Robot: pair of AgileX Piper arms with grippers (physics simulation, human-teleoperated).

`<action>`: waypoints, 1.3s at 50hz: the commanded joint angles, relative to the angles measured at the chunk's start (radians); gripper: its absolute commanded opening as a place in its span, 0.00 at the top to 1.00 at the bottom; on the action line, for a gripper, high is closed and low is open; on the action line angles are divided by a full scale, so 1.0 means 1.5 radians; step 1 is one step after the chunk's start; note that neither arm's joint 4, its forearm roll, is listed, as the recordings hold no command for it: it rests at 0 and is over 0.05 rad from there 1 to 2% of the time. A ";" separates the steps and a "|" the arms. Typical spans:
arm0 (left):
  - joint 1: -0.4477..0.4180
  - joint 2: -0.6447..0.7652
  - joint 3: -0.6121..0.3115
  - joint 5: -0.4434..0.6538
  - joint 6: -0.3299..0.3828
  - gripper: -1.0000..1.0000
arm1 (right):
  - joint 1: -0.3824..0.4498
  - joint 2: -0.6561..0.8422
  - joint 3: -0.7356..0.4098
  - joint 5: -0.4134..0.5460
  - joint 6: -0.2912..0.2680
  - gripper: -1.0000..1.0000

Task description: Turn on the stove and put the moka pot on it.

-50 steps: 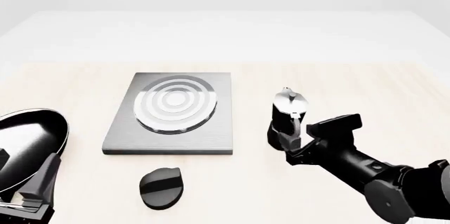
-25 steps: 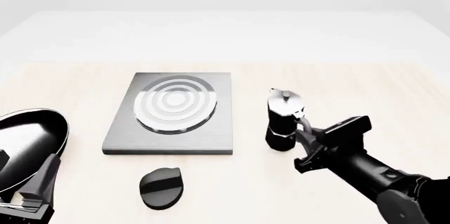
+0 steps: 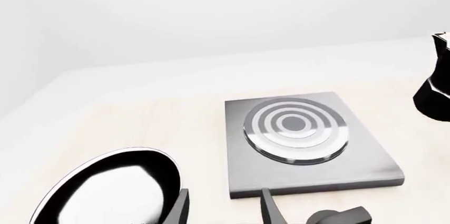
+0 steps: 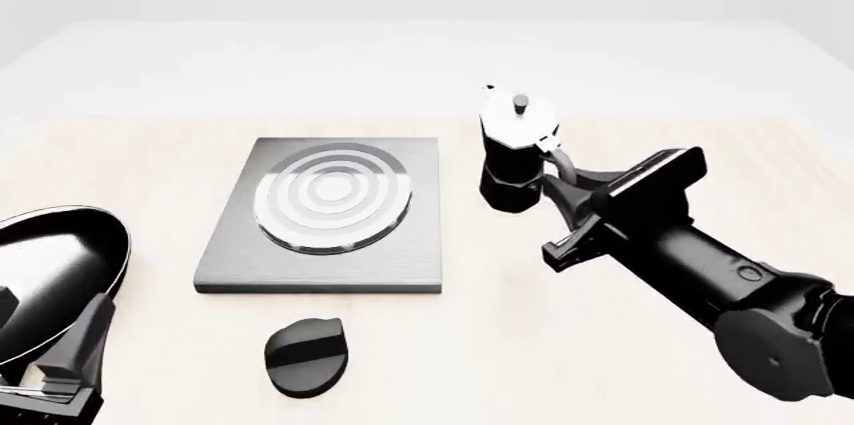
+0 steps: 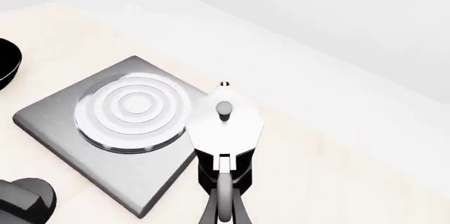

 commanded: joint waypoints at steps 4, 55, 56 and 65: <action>0.006 0.000 0.000 0.005 -0.004 0.00 | 0.057 0.019 -0.136 0.034 0.058 1.00; 0.023 0.000 0.000 0.007 -0.019 0.00 | 0.164 0.452 -0.616 0.197 0.108 1.00; 0.023 0.000 0.000 0.006 -0.019 0.00 | 0.165 0.455 -0.619 0.200 0.107 1.00; 0.029 0.000 0.000 0.006 -0.021 0.00 | 0.182 0.474 -0.614 0.192 0.101 1.00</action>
